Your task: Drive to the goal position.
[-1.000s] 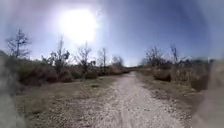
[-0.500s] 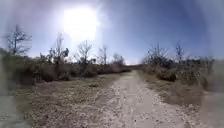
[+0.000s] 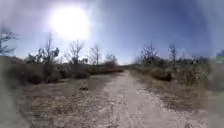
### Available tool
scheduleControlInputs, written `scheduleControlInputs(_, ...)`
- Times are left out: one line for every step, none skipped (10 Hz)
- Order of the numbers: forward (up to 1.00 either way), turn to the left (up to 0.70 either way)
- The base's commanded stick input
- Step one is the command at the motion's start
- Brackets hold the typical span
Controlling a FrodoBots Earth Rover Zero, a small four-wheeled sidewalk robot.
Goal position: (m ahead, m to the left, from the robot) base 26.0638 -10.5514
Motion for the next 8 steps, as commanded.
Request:
scheduleControlInputs(0.70,-0.19)
scheduleControlInputs(0.70,-0.19)
scheduleControlInputs(0.70,-0.19)
scheduleControlInputs(0.70,-0.17)
scheduleControlInputs(0.70,-0.09)
scheduleControlInputs(0.70,-0.02)
scheduleControlInputs(0.70,-0.01)
scheduleControlInputs(0.70,0.00)
